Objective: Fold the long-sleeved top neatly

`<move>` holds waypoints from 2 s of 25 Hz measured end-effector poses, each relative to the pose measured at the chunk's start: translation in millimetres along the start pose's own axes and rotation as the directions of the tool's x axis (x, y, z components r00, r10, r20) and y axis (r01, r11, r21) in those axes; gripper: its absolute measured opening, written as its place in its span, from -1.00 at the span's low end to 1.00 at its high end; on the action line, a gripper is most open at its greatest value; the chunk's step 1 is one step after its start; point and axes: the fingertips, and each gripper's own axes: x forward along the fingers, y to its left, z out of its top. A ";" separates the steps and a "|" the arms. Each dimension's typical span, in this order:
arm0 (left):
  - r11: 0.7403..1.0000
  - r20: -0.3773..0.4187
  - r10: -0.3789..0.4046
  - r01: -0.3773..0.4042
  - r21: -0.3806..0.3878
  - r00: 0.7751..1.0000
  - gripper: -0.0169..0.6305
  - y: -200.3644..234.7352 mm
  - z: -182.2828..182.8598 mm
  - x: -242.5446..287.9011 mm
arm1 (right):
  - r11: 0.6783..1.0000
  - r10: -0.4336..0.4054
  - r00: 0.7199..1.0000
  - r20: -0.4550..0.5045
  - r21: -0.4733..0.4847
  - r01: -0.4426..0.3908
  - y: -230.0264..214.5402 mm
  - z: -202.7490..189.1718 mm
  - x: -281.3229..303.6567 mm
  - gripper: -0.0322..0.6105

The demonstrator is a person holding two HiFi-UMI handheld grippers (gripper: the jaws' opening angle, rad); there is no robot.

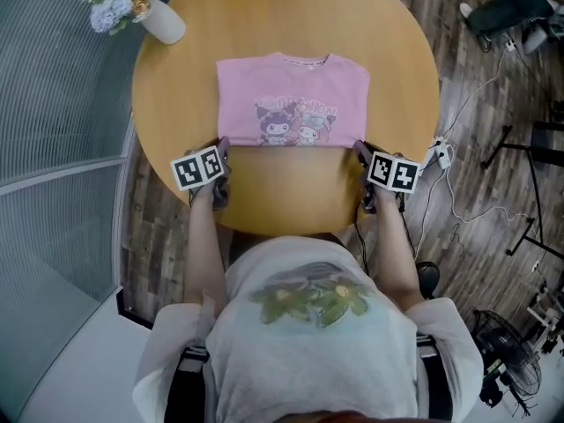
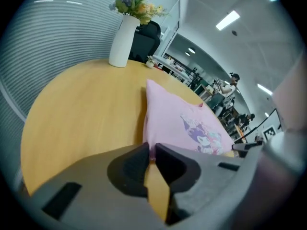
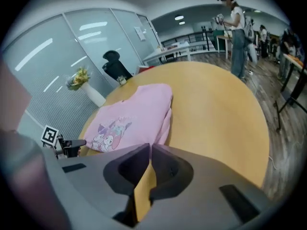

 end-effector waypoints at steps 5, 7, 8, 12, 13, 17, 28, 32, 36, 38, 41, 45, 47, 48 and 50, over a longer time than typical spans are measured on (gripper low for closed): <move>0.993 -0.031 0.079 -0.076 0.091 0.996 -0.81 21.7 -20.0 1.8 | 0.991 0.069 0.987 -0.148 0.125 -0.051 11.5 -74.2 0.9 -0.80; 0.988 -0.036 0.076 -0.070 0.137 0.997 -0.81 28.8 -8.6 5.0 | 0.985 0.111 0.982 -0.156 0.147 -0.088 22.4 -84.8 1.1 -0.80; 0.983 -0.044 0.077 -0.069 0.168 0.996 -0.81 32.3 -2.3 7.4 | 0.981 0.136 0.977 -0.163 0.163 -0.110 28.7 -89.2 1.5 -0.80; 0.958 -0.063 0.127 -0.106 0.266 0.990 -0.81 45.8 21.0 14.5 | 0.962 0.241 0.950 -0.200 0.179 -0.206 57.1 -103.9 4.0 -0.80; 0.950 -0.054 0.157 -0.136 0.281 0.986 -0.79 47.9 26.6 14.1 | 0.960 0.258 0.944 -0.203 0.164 -0.227 61.8 -104.4 3.5 -0.80; 0.895 0.037 0.263 -0.259 0.364 0.964 -0.62 34.0 36.4 -4.6 | 0.960 0.271 0.946 -0.179 0.116 -0.254 57.2 -93.2 -7.1 -0.35; 0.553 0.032 -0.070 0.012 0.833 0.997 -0.06 -183.8 -52.1 -5.8 | 0.971 0.199 0.977 0.070 0.121 -0.207 -16.4 18.5 -18.6 -0.29; 0.355 -0.098 -0.132 0.140 0.924 0.986 -0.06 -242.5 -104.6 9.8 | 0.980 0.189 0.980 0.067 0.054 -0.193 -19.9 48.0 -7.2 -0.29; 0.239 -0.235 -0.125 0.259 0.936 0.964 -0.07 -273.2 -159.2 27.3 | 0.984 0.169 0.985 0.046 0.045 -0.171 -27.2 61.8 13.0 -0.29; 0.214 -0.264 -0.100 0.280 0.936 0.959 -0.07 -278.4 -174.7 37.9 | 0.983 0.168 0.985 0.044 0.070 -0.171 -28.9 65.5 21.9 -0.29; 0.235 -0.260 -0.050 0.264 0.935 0.964 -0.07 -272.7 -182.8 53.8 | 0.983 0.163 0.986 0.026 0.084 -0.164 -29.1 62.9 33.4 -0.29; 0.316 -0.281 -0.023 0.274 0.908 0.959 -0.11 -261.8 -183.7 64.8 | 0.983 0.158 0.987 -0.007 0.094 -0.156 -29.0 50.5 45.7 -0.29; 0.360 -0.314 -0.026 0.302 0.883 0.949 -0.16 -260.6 -184.0 66.0 | 0.983 0.159 0.987 -0.025 0.094 -0.156 -27.4 44.4 50.4 -0.30; 0.383 -0.316 -0.023 0.300 0.874 0.949 -0.19 -259.2 -182.3 66.5 | 0.983 0.159 0.987 -0.036 0.095 -0.155 -26.9 40.8 52.9 -0.30; 0.416 -0.272 -0.001 0.248 0.875 0.962 -0.66 -252.5 -173.0 68.2 | 0.982 0.161 0.986 -0.052 0.111 -0.155 -26.2 33.6 57.1 -0.30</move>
